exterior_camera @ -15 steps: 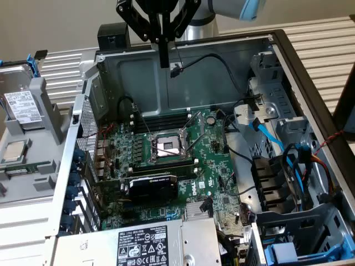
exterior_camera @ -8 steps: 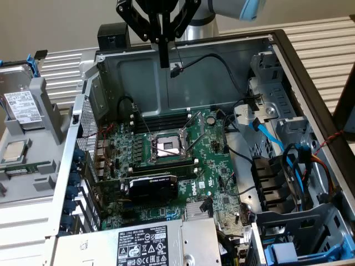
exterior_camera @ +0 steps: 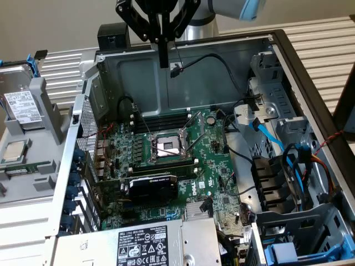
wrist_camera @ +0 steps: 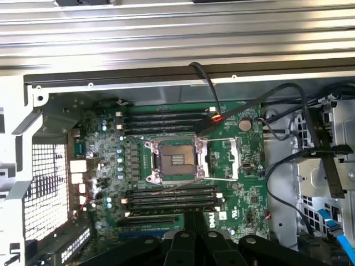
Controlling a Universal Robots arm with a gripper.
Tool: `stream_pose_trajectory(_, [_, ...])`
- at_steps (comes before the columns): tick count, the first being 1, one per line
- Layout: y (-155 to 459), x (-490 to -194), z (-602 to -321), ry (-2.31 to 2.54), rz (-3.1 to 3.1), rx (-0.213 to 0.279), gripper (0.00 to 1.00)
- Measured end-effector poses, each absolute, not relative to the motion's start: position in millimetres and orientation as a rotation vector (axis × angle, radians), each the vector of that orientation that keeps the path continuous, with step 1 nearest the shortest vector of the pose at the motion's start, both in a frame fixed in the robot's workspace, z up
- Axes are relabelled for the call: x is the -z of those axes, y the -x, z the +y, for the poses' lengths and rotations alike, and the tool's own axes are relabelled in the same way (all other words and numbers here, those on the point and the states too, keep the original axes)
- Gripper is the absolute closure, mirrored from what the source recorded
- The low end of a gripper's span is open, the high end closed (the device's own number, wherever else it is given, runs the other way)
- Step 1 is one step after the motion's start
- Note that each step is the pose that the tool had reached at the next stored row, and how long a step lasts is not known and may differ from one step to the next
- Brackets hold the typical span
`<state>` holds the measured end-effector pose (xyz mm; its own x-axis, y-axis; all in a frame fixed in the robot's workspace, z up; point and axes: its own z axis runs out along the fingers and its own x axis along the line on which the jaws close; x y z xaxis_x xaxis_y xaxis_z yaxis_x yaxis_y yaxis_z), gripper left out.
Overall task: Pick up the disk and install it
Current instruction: 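Reach for the disk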
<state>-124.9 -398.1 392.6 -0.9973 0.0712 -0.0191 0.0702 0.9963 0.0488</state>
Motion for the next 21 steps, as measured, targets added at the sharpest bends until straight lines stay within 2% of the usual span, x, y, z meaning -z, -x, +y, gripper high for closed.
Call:
stream_pose_trajectory(14, [182.6,-392.6,-398.0,-0.110,3.116,-0.075,0.89])
stream_pose_trajectory(21, [201.3,-392.7,-387.6,-0.110,3.116,-0.074,0.89])
